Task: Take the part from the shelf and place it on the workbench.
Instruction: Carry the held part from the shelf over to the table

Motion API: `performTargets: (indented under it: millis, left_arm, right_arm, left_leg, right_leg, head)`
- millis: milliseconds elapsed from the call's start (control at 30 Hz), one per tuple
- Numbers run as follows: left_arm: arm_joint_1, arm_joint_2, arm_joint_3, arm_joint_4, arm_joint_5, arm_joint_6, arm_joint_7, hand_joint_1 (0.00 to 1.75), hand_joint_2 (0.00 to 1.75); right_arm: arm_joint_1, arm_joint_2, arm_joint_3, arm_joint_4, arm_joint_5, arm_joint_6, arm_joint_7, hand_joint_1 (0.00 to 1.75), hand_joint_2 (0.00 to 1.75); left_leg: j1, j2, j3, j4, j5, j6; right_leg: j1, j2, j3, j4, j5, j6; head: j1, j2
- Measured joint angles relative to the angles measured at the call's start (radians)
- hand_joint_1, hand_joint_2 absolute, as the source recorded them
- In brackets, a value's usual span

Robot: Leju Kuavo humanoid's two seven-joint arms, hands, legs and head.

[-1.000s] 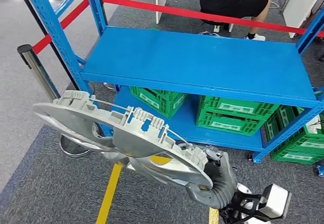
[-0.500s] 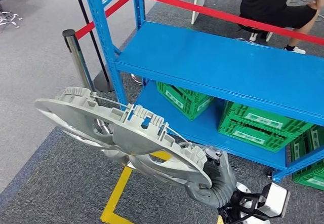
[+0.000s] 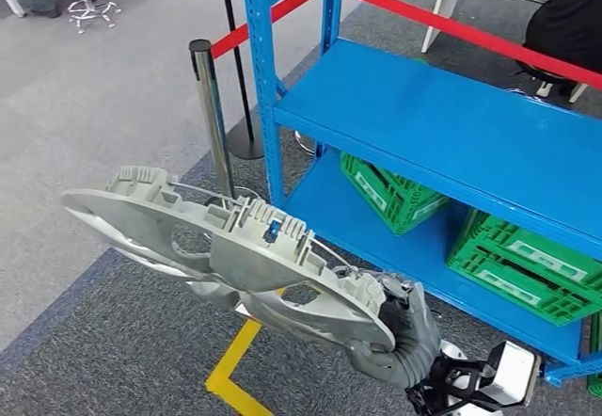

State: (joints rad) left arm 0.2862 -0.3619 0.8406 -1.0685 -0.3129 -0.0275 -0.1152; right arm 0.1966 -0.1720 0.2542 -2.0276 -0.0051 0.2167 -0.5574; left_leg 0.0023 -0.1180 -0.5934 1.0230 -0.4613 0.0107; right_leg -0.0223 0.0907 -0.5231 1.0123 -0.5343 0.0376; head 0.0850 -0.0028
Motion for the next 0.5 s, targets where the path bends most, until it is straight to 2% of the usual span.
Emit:
performTargets:
  millis: [33,67,100,167,200,233,267,300,333,400,433,467,500]
  left_arm:
    - [0.002,0.0,0.0,0.0,0.0,0.0,0.0,0.0,1.75]
    - [0.004,0.001,0.0,0.0,0.0,0.0,0.0,0.0,1.75]
    - [0.004,0.001,0.0,0.0,0.0,0.0,0.0,0.0,1.75]
    - [0.002,0.002,0.0,-0.001,0.0,0.0,0.0,0.0,1.75]
    - [0.0,0.002,0.0,-0.001,0.0,0.0,0.0,0.0,1.75]
    - [0.0,0.002,0.0,-0.001,0.0,0.0,0.0,0.0,1.75]
    - [0.0,0.002,-0.001,-0.001,0.0,0.0,0.0,0.0,1.75]
    - [0.001,0.002,-0.001,-0.001,0.0,0.0,0.0,0.0,1.75]
    - [0.002,0.002,-0.001,-0.001,0.0,0.0,0.0,0.0,1.75]
    - [0.003,0.002,-0.001,-0.001,0.0,0.0,0.0,0.0,1.75]
    - [0.002,0.002,-0.001,-0.001,0.0,0.0,0.0,0.0,1.75]
    - [0.002,0.003,-0.001,-0.001,0.0,0.0,0.0,0.0,1.75]
    - [0.002,0.003,-0.002,-0.001,0.0,0.0,0.0,0.0,1.75]
  right_arm:
    - [0.0,0.0,0.0,0.0,0.0,0.0,0.0,1.75,1.75]
    - [-0.001,0.0,0.0,0.0,0.0,0.0,0.0,1.75,1.75]
    - [-0.002,0.0,-0.001,0.0,0.0,0.0,0.0,1.75,1.75]
    - [-0.002,0.0,-0.001,-0.001,0.0,0.0,-0.001,1.75,1.75]
    - [-0.001,0.0,-0.001,-0.002,0.0,0.0,-0.001,1.75,1.75]
    - [-0.001,0.0,-0.001,-0.002,0.0,0.0,-0.001,1.75,1.75]
    - [-0.001,0.0,-0.001,-0.002,0.0,0.0,0.0,1.75,1.75]
    - [-0.001,0.0,-0.001,-0.002,0.0,0.0,0.0,1.75,1.75]
    - [-0.001,0.0,-0.001,-0.002,0.0,0.0,0.0,1.75,1.75]
    - [-0.002,0.0,-0.001,-0.002,0.0,0.0,0.0,1.75,1.75]
    - [-0.002,0.0,-0.001,-0.002,0.0,0.0,0.0,1.75,1.75]
    - [-0.002,0.0,-0.001,-0.002,0.0,0.0,0.0,1.75,1.75]
    - [-0.003,0.0,-0.001,-0.002,0.0,0.0,0.0,1.75,1.75]
  left_leg:
    - [0.002,-0.009,-0.005,0.001,0.002,-0.006]
    - [0.002,-0.003,-0.01,0.008,-0.003,-0.011]
    - [0.001,0.016,-0.02,0.03,-0.017,-0.016]
    - [-0.001,0.075,-0.066,0.132,-0.074,-0.025]
    - [0.001,0.093,-0.097,0.201,-0.105,-0.029]
    - [0.003,0.103,-0.121,0.256,-0.124,-0.032]
    - [0.005,0.107,-0.131,0.282,-0.127,-0.033]
    - [0.005,0.11,-0.121,0.267,-0.11,-0.032]
    - [0.005,0.116,-0.092,0.215,-0.079,-0.03]
    - [-0.002,0.154,-0.017,0.076,-0.027,-0.02]
    - [-0.007,0.172,0.007,0.028,-0.016,-0.015]
    - [-0.011,0.183,0.017,0.004,-0.015,-0.01]
    - [-0.015,0.18,0.016,0.0,-0.018,-0.006]
  right_leg:
    - [-0.001,-0.014,0.001,0.001,0.003,-0.006]
    - [-0.002,-0.028,0.003,-0.002,0.005,-0.012]
    - [-0.003,-0.043,0.006,-0.006,0.008,-0.019]
    - [-0.002,-0.076,0.009,-0.009,0.008,-0.029]
    - [0.0,-0.093,0.009,-0.009,0.007,-0.032]
    - [0.002,-0.109,0.01,-0.008,0.006,-0.033]
    - [0.003,-0.125,0.01,-0.008,0.004,-0.033]
    - [0.003,-0.138,0.011,-0.008,0.003,-0.033]
    - [0.003,-0.151,0.014,-0.008,0.001,-0.032]
    - [0.006,-0.173,0.019,-0.008,-0.005,-0.025]
    - [0.008,-0.183,0.022,-0.007,-0.008,-0.019]
    - [0.01,-0.193,0.023,-0.008,-0.01,-0.014]
    - [0.012,-0.203,0.025,-0.009,-0.012,-0.008]
  head:
    - [0.0,0.0]
    - [-0.001,0.0]
    - [-0.004,0.0]
    - [-0.01,0.0]
    - [-0.011,0.0]
    - [-0.011,0.0]
    - [-0.011,0.0]
    - [-0.011,0.0]
    - [-0.011,0.0]
    - [-0.011,0.0]
    - [-0.011,0.0]
    - [-0.01,0.0]
    - [-0.01,0.0]
